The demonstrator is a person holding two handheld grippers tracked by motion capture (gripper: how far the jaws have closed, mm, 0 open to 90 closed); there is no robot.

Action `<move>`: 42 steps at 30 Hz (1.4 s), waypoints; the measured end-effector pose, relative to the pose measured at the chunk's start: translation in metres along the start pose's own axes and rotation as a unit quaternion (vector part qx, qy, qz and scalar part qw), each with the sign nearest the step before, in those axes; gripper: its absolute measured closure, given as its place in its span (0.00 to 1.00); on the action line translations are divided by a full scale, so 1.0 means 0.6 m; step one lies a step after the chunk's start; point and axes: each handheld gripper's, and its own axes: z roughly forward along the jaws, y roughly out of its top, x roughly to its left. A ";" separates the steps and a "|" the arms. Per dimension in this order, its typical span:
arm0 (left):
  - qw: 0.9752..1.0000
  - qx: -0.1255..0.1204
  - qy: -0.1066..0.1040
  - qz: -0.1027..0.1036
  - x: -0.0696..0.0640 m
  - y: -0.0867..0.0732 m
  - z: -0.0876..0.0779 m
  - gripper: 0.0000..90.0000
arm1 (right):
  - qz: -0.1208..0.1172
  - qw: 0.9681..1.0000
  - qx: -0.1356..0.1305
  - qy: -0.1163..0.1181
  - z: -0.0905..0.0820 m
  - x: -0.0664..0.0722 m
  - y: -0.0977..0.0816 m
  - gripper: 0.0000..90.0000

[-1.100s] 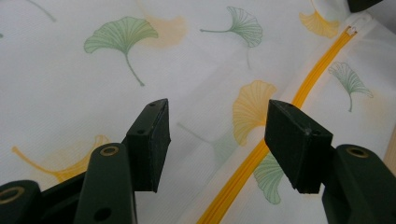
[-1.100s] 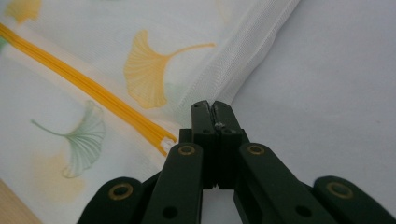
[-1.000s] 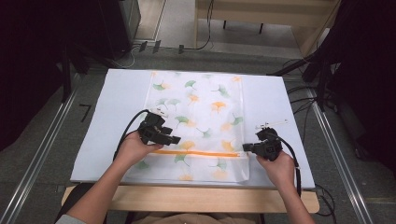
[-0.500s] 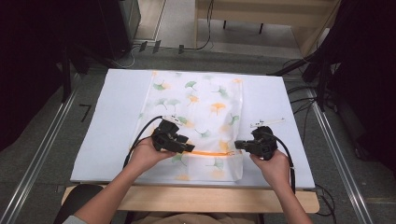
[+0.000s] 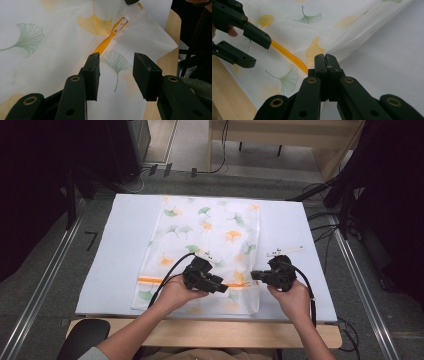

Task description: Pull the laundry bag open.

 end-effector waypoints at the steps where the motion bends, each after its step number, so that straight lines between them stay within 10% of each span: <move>1: 1.000 0.001 -0.002 0.004 -0.001 0.001 0.003 0.64 | 0.000 1.000 0.000 0.000 0.000 0.000 0.000 1.00; 42: 1.000 -0.011 -0.024 0.017 -0.020 0.027 0.098 0.81 | -0.010 1.000 -0.012 0.014 -0.009 0.009 0.001 1.00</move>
